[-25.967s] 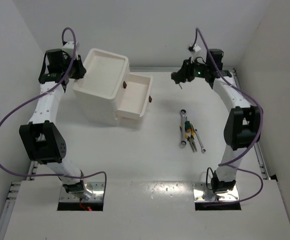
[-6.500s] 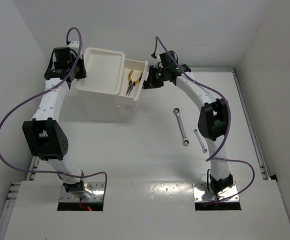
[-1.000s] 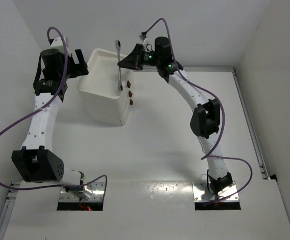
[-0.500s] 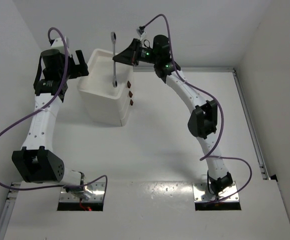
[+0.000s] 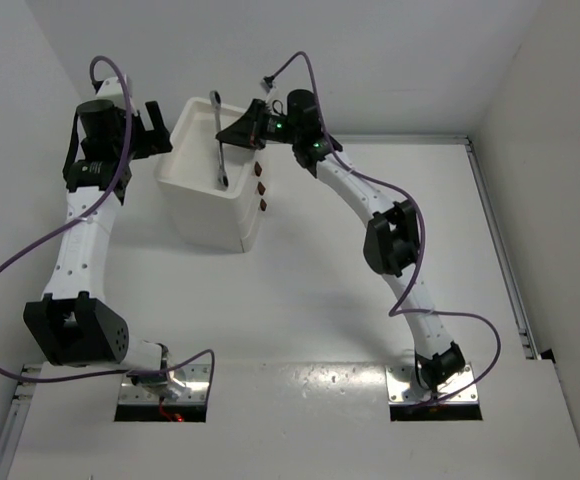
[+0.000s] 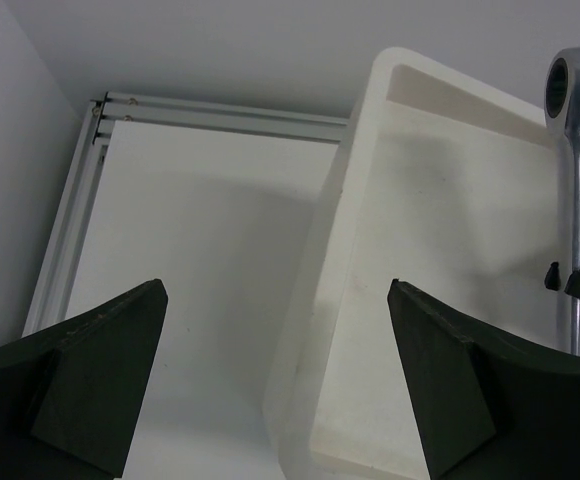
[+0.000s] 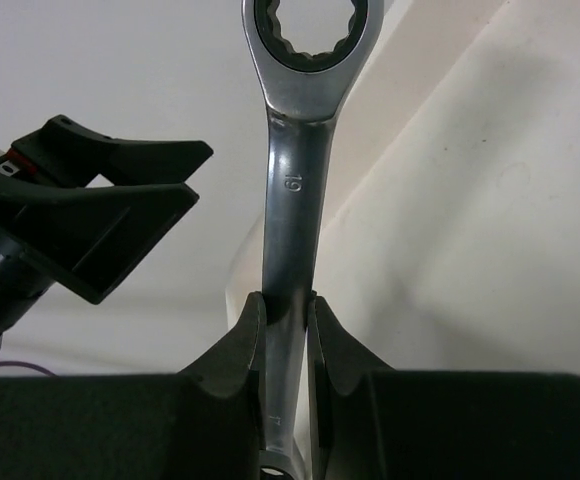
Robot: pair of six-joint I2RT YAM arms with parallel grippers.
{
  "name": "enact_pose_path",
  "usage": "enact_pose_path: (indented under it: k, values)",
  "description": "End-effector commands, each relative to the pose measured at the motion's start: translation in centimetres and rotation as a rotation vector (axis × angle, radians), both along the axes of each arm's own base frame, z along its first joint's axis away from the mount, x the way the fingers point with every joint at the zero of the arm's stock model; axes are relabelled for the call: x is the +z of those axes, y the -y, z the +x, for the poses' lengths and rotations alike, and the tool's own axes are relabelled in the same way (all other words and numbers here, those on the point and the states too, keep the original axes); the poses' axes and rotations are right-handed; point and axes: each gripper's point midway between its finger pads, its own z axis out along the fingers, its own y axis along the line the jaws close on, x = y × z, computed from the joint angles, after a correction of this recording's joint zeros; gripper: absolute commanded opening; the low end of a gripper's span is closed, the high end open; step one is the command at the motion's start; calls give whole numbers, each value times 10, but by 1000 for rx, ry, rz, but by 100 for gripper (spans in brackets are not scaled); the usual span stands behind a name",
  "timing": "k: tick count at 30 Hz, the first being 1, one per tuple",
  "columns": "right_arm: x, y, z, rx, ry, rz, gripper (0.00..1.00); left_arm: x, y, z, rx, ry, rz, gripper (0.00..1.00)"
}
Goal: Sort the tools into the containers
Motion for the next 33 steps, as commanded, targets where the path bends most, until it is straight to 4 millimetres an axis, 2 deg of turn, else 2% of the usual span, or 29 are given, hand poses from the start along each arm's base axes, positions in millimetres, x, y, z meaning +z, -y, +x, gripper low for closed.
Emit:
enact_pose_path:
  k: [1,6,7,10,11,13,16,19,21,23,24,25,26,27,28,29,30,31,32,33]
  values:
    - [53,-3,-8,-3,176,67,0,9,-3,-6,-1,27,5,99]
    - [39,-8,-12,16,153,36,0,9,-2,-6,-9,27,3,99]
    - [36,-8,-12,17,140,28,3,13,-6,-6,0,36,4,99]
    - [26,-8,-10,8,116,14,21,13,-6,-6,0,36,4,99]
    - [26,-8,-10,8,116,14,32,13,-6,-6,0,36,4,99]
    - [22,-14,-13,17,116,14,46,13,-6,-6,0,36,4,99]
    - [26,-14,-12,17,133,25,59,9,-6,-6,0,27,3,99]
    - [30,-18,-17,25,154,38,59,9,-6,-6,0,27,3,99]
    - [41,-17,-18,24,180,55,59,9,-6,-6,0,27,3,99]
    - [64,-13,-25,24,211,74,58,9,-6,-6,0,27,3,99]
    - [76,-3,-19,-5,263,73,57,9,-4,-6,-6,28,-10,99]
    - [81,0,-22,-7,284,59,57,13,-4,-6,-6,37,-9,99]
    - [86,12,-15,-40,312,34,55,13,-4,-6,-6,37,-9,99]
    - [103,38,-7,-108,380,-35,52,18,-4,-6,-6,47,-8,99]
    - [97,53,-2,-139,384,-90,52,15,-6,-4,3,38,-6,99]
    - [100,69,-1,-156,408,-132,52,20,-6,-4,3,49,-5,99]
    - [85,91,2,-189,362,-228,52,25,-6,-4,-1,59,8,99]
    - [94,128,4,-234,451,-321,52,24,-8,-4,4,58,25,99]
    - [87,147,1,-246,460,-394,52,24,-4,-3,-5,58,25,99]
    - [50,175,-4,-255,364,-529,52,30,-5,-6,-9,69,41,99]
